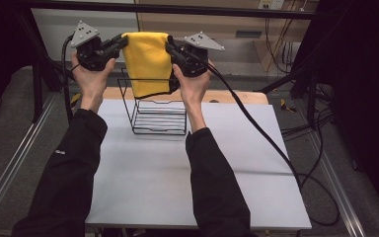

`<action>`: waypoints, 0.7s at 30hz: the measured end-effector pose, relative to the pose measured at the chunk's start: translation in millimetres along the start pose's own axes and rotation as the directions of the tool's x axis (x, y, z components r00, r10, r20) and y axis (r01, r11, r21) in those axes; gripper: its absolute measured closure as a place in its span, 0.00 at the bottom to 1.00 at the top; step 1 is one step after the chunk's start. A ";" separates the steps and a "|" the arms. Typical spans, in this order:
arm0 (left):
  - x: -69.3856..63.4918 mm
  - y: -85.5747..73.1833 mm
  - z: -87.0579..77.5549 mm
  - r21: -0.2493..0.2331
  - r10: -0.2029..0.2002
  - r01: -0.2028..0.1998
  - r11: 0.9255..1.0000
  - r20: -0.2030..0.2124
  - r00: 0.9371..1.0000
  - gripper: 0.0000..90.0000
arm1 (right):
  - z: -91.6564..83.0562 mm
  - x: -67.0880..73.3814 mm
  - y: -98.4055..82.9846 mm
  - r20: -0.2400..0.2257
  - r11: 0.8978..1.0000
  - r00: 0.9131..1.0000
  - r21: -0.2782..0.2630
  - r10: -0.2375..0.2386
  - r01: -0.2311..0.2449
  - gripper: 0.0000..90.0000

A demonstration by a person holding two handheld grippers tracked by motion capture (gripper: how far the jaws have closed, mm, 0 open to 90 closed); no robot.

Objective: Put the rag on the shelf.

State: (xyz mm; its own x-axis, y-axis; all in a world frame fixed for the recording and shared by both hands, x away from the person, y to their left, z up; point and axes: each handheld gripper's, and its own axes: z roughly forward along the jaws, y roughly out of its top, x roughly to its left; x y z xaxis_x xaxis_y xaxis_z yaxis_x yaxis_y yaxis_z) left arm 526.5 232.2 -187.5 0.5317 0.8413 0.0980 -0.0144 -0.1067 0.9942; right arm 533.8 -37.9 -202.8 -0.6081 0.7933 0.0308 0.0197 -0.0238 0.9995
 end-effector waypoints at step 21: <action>-10.0 -0.7 -19.5 0.027 -0.009 0.008 1.000 0.043 0.999 0.92 | -20.5 9.3 -12.6 -0.022 0.999 0.999 -0.021 -0.033 0.032 0.88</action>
State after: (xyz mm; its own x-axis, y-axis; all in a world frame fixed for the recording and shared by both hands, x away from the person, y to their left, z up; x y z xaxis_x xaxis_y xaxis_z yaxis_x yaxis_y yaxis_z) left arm 504.6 234.2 -188.3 0.5679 0.8185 0.0870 0.0130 -0.1146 0.9933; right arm 511.6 -42.7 -215.0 -0.6257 0.7801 -0.0017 -0.0167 -0.0113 0.9998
